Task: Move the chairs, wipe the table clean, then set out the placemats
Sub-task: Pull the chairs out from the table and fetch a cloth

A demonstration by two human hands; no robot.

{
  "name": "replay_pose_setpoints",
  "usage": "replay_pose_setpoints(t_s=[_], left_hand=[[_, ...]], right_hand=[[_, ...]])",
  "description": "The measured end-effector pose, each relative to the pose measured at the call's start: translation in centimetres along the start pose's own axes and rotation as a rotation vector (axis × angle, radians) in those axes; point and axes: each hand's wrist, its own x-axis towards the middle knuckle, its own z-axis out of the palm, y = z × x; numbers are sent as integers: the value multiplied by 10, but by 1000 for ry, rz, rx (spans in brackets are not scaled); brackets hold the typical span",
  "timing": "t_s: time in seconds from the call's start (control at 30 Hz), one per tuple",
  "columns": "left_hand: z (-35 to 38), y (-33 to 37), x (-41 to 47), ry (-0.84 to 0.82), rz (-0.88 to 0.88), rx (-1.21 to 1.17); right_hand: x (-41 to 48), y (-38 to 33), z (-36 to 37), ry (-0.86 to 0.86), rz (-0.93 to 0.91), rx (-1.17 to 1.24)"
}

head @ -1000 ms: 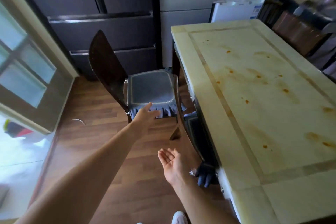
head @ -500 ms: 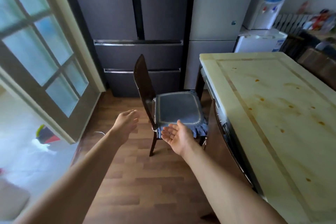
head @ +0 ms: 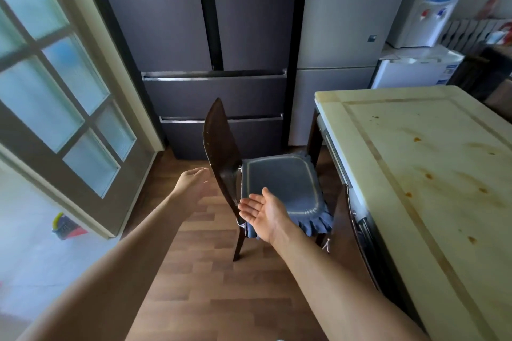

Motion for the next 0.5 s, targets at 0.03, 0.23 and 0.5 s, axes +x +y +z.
replay_pose_setpoints(t_s=[0.03, 0.23, 0.5], left_hand=[[5, 7, 11, 3, 7, 3], [12, 26, 70, 18, 15, 34], [-3, 38, 177, 110, -59, 101]], right_hand=[[10, -8, 2, -5, 7, -3], [67, -38, 13, 17, 47, -18], [143, -34, 52, 57, 168, -40]])
